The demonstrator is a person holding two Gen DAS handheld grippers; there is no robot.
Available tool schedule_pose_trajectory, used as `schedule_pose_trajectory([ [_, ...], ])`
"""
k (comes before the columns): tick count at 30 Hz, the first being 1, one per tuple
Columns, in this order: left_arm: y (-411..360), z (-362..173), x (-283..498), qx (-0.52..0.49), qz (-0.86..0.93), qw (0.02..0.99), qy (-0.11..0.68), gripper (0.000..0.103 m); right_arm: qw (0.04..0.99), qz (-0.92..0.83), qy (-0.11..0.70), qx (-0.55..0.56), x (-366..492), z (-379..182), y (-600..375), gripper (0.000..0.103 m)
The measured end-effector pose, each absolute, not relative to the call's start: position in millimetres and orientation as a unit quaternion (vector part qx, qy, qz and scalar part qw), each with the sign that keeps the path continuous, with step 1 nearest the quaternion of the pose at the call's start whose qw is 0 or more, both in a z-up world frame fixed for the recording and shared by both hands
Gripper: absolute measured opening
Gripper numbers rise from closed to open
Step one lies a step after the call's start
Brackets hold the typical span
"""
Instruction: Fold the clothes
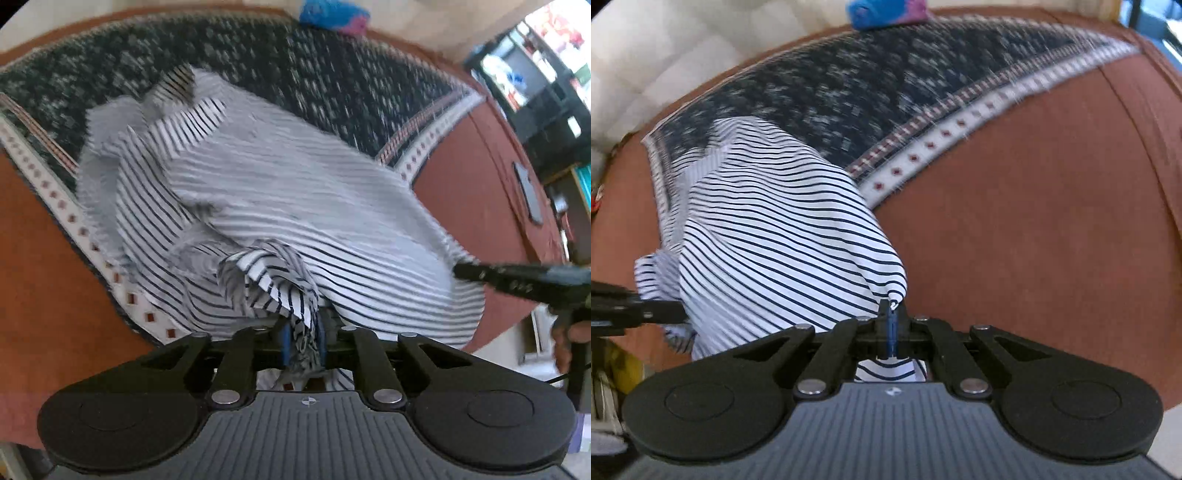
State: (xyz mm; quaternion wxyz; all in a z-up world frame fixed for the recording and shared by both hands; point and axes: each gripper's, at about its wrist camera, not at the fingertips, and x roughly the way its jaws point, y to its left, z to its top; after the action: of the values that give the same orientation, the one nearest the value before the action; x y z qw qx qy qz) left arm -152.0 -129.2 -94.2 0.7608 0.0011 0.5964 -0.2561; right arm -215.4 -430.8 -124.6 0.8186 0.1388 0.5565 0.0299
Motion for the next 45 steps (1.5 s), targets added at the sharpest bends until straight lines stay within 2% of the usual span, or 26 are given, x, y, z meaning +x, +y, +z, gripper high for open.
schedule_pose_trajectory([
  [2,-117.2,-71.8,-152.2,-0.004,-0.246,0.782,0.573,0.044,0.822,0.018,0.554,0.129,-210.1,-125.4,-432.4,0.007],
  [4,-105.5,-49.9,-151.9,-0.009,-0.236,0.802,0.548,0.055,0.832,-0.006,0.545,0.103,-207.9,-120.4,-431.4,0.027],
  [5,-102.2,-43.7,-147.9,-0.006,-0.228,0.813,0.536,0.055,0.839,-0.021,0.536,0.088,-208.0,-116.6,-431.3,0.039],
  [9,-103.5,-41.0,-110.2,0.012,-0.186,0.841,0.507,0.056,0.878,-0.046,0.473,0.068,-203.5,-89.5,-427.6,0.041],
  [13,-121.5,-79.3,-64.8,0.015,-0.169,0.839,0.516,0.056,0.892,0.018,0.436,0.122,-182.5,-61.4,-407.9,0.046],
  [18,-127.5,-122.6,-34.7,0.008,-0.187,0.820,0.541,0.054,0.894,0.079,0.429,0.105,-130.9,-50.0,-353.4,0.046],
  [23,-97.6,-117.7,-2.1,-0.011,-0.198,0.829,0.522,0.052,0.882,0.125,0.452,0.045,-107.3,-62.4,-287.0,0.047],
  [28,-88.2,-110.9,41.8,0.029,-0.200,0.842,0.500,0.054,0.858,0.150,0.491,0.023,-90.2,-105.6,-217.9,0.046],
  [35,-82.6,-124.6,69.6,0.039,-0.210,0.831,0.514,0.054,0.840,0.135,0.524,-0.041,-77.4,-151.2,-158.8,0.045],
  [38,-80.4,-127.2,69.7,0.045,-0.219,0.830,0.511,0.054,0.839,0.116,0.529,-0.047,-75.3,-156.4,-160.3,0.032],
  [39,-79.5,-127.8,69.5,0.048,-0.223,0.829,0.510,0.054,0.840,0.115,0.528,-0.049,-75.7,-154.9,-161.9,0.010],
  [40,-77.6,-126.6,67.8,0.052,-0.228,0.829,0.508,0.054,0.840,0.115,0.528,-0.048,-76.4,-152.4,-164.2,0.002],
  [45,-75.1,-117.7,63.1,0.064,-0.271,0.826,0.490,0.055,0.861,0.102,0.498,0.016,-92.8,-99.7,-200.9,0.002],
])
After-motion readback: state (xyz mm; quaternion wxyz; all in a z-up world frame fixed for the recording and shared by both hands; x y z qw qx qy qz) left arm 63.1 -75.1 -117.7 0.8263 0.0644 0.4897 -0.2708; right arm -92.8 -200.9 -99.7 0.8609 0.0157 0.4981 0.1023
